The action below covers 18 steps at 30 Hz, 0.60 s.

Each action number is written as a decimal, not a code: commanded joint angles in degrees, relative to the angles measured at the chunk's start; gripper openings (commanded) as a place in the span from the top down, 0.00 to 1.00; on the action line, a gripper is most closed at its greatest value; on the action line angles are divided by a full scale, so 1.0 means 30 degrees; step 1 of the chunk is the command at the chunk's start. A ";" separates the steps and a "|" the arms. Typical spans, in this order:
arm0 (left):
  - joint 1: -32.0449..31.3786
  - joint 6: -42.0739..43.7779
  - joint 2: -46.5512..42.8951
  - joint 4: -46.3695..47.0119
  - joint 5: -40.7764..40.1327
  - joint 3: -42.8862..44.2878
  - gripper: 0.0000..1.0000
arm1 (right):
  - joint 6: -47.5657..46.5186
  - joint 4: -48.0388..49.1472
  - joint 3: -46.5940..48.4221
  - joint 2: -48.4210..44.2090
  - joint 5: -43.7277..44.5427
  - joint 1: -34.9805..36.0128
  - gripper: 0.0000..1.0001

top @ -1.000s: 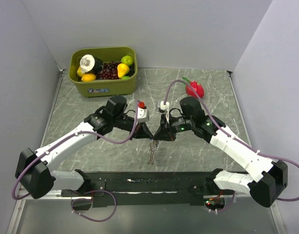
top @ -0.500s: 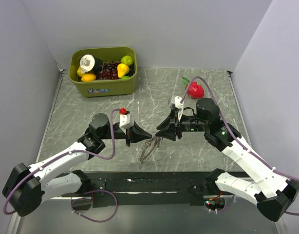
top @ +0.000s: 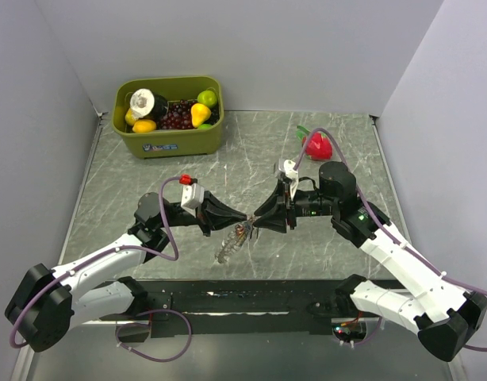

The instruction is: Put the keys on the keyring

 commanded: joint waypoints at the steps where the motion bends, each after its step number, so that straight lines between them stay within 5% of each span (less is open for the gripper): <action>1: 0.0045 0.0277 -0.0497 0.1668 0.0354 0.0729 0.99 | 0.0292 0.0158 0.0077 -0.0260 0.0792 -0.0073 0.55; 5: 0.0045 0.0425 -0.0586 0.1285 0.0413 0.0876 0.99 | 0.0439 0.0304 -0.0011 -0.0056 0.0911 -0.0102 0.54; 11: 0.0045 0.0279 -0.0703 0.1724 0.0151 0.0672 0.99 | 0.0206 0.0130 0.0019 0.0472 0.0823 -0.0073 0.71; 18: 0.0045 0.0484 -0.0791 0.1549 0.0120 0.0788 0.99 | 0.0175 0.0362 -0.0303 0.0268 0.1028 -0.0073 0.58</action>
